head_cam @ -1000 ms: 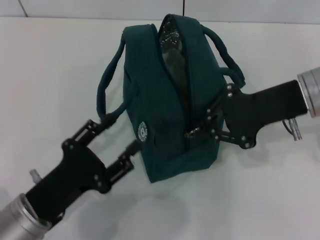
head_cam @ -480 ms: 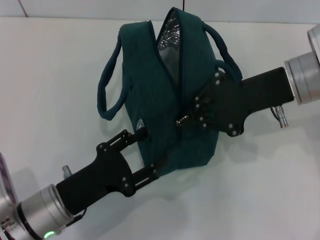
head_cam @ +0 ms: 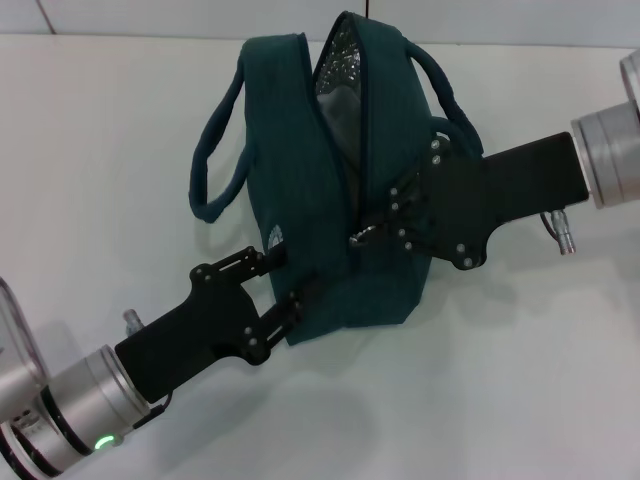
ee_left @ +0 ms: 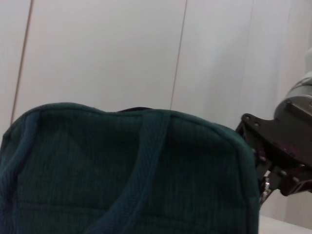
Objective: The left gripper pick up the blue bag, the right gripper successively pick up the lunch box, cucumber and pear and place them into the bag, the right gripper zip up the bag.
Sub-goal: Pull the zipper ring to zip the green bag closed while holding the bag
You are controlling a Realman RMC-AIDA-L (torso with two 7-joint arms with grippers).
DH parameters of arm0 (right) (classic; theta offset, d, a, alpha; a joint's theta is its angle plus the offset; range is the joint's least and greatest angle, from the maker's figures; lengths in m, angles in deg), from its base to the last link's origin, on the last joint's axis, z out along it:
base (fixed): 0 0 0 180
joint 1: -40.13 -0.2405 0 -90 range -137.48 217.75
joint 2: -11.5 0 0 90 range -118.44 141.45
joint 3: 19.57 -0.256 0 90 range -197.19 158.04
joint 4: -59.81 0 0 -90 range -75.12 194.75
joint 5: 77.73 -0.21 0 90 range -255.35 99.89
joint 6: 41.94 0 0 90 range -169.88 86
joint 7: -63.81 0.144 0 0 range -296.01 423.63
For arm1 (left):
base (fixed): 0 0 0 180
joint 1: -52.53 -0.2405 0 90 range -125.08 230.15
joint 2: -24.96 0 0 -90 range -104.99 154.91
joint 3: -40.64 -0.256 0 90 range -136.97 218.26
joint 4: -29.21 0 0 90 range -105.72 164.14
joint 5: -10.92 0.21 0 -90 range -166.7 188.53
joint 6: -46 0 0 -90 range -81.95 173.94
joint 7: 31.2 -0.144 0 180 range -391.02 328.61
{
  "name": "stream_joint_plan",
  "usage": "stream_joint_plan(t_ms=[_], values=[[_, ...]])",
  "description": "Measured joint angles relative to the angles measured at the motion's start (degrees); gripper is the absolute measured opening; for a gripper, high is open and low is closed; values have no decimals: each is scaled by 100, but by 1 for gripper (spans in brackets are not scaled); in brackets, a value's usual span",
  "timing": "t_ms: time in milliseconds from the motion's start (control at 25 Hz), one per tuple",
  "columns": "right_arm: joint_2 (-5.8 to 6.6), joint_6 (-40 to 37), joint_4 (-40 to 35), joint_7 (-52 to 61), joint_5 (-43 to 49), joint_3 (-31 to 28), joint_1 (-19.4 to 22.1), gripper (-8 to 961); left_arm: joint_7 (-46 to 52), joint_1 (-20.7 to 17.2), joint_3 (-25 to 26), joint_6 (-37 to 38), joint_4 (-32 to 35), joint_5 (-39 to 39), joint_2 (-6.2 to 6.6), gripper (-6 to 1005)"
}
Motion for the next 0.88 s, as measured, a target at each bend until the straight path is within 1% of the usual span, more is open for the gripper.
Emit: stream_joint_plan(t_ms=[160, 400, 480, 720, 880], values=[[4, -6, -24, -6, -109, -10, 97, 34, -30, 2, -2, -4, 7, -32, 3, 546], [2, 0, -36, -67, -237, -12, 207, 34, -31, 96, -43, -99, 76, 26, 30, 300], [1, 1, -36, -103, -306, -20, 238, 34, -30, 122, -54, -155, 99, 76, 32, 103], [5, 45, -30, -308, -729, -44, 388, 34, -33, 167, -63, -358, 163, 271, 18, 64], [1, 248, -19, -396, -1019, -44, 478, 33, -34, 199, -63, -385, 167, 384, 22, 64]])
